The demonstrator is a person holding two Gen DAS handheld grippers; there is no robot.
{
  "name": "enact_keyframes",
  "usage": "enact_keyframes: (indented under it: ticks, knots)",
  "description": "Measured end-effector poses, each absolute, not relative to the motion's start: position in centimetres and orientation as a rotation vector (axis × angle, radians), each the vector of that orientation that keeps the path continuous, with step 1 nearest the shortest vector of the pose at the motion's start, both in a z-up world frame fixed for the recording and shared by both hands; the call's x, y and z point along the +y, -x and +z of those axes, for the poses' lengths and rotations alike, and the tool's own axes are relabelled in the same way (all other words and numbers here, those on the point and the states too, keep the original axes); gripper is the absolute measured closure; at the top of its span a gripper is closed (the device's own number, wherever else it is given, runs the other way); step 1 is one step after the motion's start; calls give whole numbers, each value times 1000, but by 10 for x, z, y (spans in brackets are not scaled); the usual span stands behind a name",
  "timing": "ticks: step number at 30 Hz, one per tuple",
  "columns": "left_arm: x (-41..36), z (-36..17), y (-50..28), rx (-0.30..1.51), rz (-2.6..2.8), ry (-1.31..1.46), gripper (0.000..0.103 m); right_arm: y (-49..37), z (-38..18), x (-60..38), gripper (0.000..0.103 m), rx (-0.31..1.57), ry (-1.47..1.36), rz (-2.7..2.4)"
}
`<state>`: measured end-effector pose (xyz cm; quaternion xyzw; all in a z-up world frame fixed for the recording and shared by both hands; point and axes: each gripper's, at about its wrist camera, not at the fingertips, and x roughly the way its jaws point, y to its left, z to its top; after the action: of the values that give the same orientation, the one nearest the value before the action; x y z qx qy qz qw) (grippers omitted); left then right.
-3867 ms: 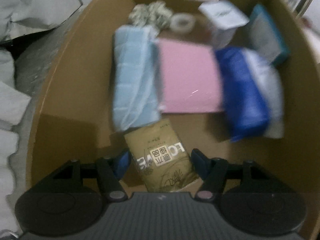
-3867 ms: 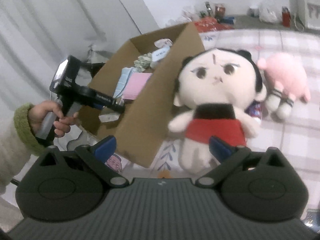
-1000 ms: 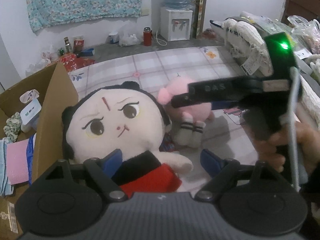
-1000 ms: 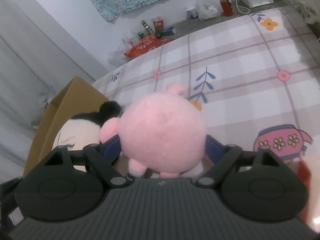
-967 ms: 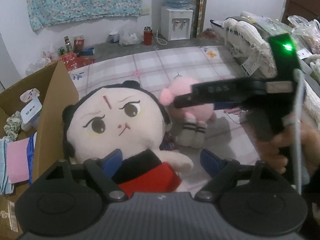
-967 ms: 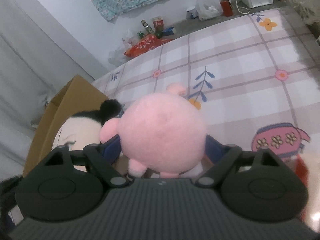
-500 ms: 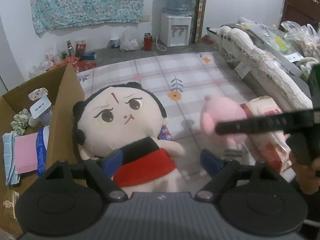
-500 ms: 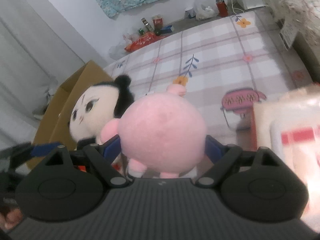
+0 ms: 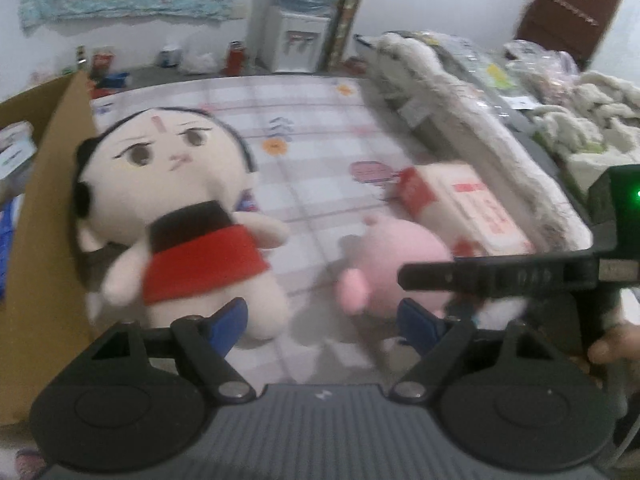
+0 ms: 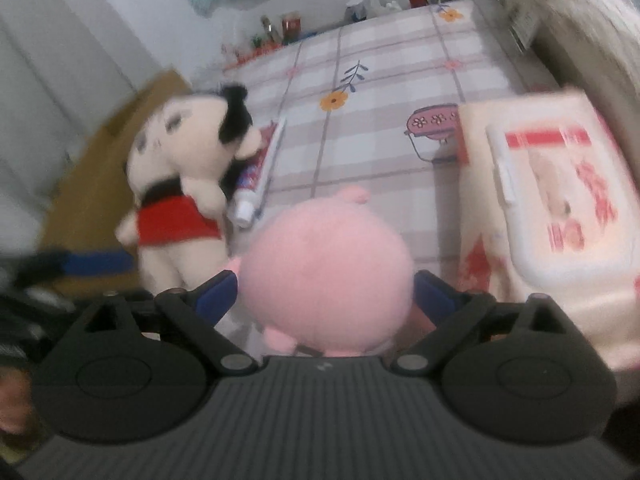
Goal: Organize soft objects
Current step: 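Grasp the pink pig plush with the right tool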
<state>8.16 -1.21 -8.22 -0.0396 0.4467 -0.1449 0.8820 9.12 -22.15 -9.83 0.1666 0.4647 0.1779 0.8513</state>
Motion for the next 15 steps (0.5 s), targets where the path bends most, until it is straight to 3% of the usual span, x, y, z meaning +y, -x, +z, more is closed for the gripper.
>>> enact_keyframes:
  ticks: [7, 13, 15]
  knots:
    - [-58, -88, -87, 919, -435, -30, 20, -83, -112, -264, 6, 925, -706, 446]
    - [-91, -107, -103, 962, -459, -105, 19, -82, -117, -274, 4, 898, -850, 528]
    - [-98, -112, -107, 973, -438, -138, 14, -82, -118, -276, 4, 893, -868, 542]
